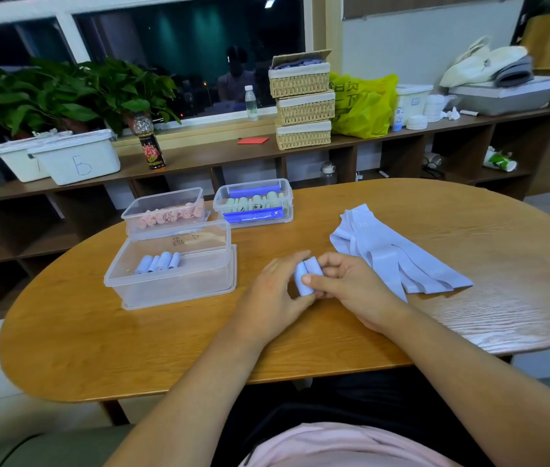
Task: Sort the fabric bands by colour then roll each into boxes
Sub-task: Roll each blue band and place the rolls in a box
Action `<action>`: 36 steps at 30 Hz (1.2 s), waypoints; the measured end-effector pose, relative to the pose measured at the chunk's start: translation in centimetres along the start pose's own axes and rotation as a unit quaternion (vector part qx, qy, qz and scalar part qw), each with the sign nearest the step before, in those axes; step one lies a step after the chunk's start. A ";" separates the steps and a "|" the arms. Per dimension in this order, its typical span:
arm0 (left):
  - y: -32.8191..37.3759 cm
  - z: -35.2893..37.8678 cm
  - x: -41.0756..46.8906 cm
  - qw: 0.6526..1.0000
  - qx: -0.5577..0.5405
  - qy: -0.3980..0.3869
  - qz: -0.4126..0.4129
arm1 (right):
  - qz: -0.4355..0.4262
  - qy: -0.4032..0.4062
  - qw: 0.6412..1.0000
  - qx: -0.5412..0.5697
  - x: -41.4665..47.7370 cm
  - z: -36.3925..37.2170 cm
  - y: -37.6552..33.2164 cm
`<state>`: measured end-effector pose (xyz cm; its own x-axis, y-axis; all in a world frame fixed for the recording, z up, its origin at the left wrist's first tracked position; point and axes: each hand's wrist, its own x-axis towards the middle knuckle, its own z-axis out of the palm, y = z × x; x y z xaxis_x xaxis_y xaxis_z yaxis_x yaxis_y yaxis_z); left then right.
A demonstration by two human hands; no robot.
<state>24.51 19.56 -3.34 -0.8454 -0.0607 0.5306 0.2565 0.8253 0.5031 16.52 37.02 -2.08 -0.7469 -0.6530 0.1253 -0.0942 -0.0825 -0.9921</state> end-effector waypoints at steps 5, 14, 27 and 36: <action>-0.2 -0.2 -0.2 0.999 -0.015 0.029 0.028 | 0.012 -0.006 1.000 0.026 0.0 0.0 -0.3; -0.5 -1.0 -0.3 0.998 0.008 0.028 0.051 | 0.013 0.034 0.999 -0.008 0.2 1.2 -1.4; -7.8 -10.9 -4.7 0.949 0.181 0.259 0.016 | -0.014 0.018 0.999 -0.045 5.0 6.3 -9.0; -12.3 -13.7 -5.5 0.902 0.193 0.307 -0.233 | 0.071 -0.044 0.990 -0.109 15.8 16.3 -10.4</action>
<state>32.38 2.06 -3.08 -0.3688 -0.6540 0.6605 -0.3435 0.7562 0.5570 16.45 15.33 10.20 -0.7029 -0.7109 -0.0253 -0.1400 0.1732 -0.9749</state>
